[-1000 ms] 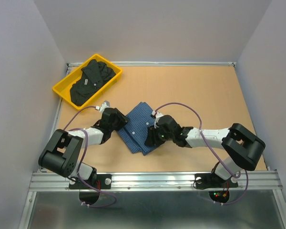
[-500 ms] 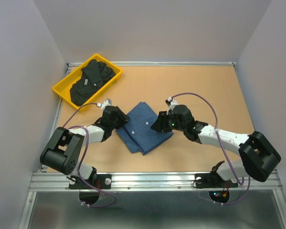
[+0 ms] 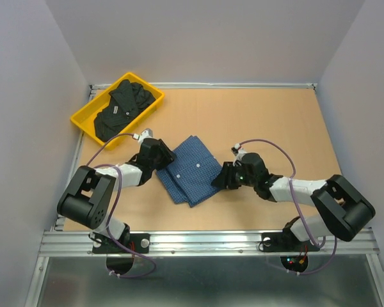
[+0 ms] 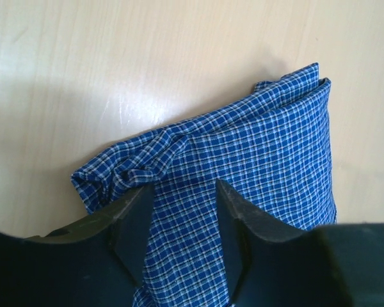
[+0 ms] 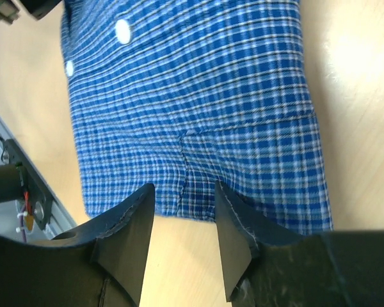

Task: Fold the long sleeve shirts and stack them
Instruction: Fold the shirt

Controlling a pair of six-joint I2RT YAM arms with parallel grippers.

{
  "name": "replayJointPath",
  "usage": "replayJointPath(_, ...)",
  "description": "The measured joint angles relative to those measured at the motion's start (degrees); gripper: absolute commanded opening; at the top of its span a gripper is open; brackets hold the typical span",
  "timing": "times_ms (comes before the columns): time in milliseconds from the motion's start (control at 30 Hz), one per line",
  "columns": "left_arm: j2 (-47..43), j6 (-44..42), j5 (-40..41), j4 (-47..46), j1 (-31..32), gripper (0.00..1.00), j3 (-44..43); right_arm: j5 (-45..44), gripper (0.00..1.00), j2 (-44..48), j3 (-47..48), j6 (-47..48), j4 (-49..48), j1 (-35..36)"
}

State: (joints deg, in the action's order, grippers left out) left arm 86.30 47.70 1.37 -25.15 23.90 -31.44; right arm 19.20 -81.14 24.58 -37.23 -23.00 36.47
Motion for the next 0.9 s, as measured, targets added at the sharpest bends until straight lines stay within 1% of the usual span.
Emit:
replayJointPath(100, -0.61, -1.86, -0.70, 2.03, 0.00, 0.65, -1.92, 0.11, 0.52, 4.15, 0.33, 1.46, 3.63, -0.02)
replayJointPath(133, -1.29, -2.47, -0.81, 2.80, 0.04, 0.66, -2.47, -0.02, 0.55, 6.45, 0.72, 1.95, 5.35, 0.00)
replayJointPath(167, -2.69, -3.30, -0.87, 3.82, 0.26, 0.74, -3.13, -0.15, 0.56, 7.89, 1.25, 2.29, 6.71, 0.00)
replayJointPath(200, -4.20, -4.04, -0.90, 4.79, 0.52, 0.76, -3.56, -0.44, 0.58, 9.11, 1.88, 2.60, 7.56, 0.00)
replayJointPath(267, -8.31, -5.38, -0.74, 6.78, 1.84, 0.77, -4.52, -1.33, 0.63, 11.08, 3.76, 3.15, 9.05, -0.02)
replayJointPath(333, -11.72, -6.67, -0.90, 8.24, 3.67, 0.77, -5.62, -2.25, 0.63, 11.78, 5.62, 3.52, 9.97, -0.02)
replayJointPath(433, -16.35, -8.15, -1.81, 9.40, 8.76, 0.77, -6.97, -3.43, 0.71, 11.82, 7.78, 4.09, 10.95, -0.09)
replayJointPath(533, -17.77, -8.20, -3.76, 10.49, 14.80, 0.73, -6.88, -4.96, 0.75, 12.09, 8.44, 4.39, 12.07, -0.52)
replayJointPath(567, -17.64, -8.15, -4.63, 10.88, 16.41, 0.70, -6.73, -5.46, 0.76, 12.28, 8.46, 4.48, 12.55, -0.70)
replayJointPath(633, -16.70, -7.52, -5.79, 11.21, 20.20, 0.67, -5.70, -6.47, 0.78, 12.81, 8.48, 4.55, 13.62, -1.36)
replayJointPath(700, -14.95, -6.56, -6.62, 11.45, 23.23, 0.61, -4.11, -7.34, 0.79, 13.14, 8.48, 4.70, 14.12, -2.01)
replayJointPath(733, -14.05, -6.10, -6.86, 11.50, 24.30, 0.56, -3.56, -7.87, 0.79, 13.25, 8.50, 4.74, 14.25, -2.27)
replayJointPath(767, -12.98, -5.66, -7.19, 11.37, 25.18, 0.54, -2.64, -8.04, 0.80, 13.27, 8.50, 4.76, 14.32, -2.60)
replayJointPath(900, -9.88, -2.86, -7.54, 11.13, 26.23, 0.50, 3.06, -8.74, 0.80, 13.27, 8.72, 4.92, 15.15, -3.32)
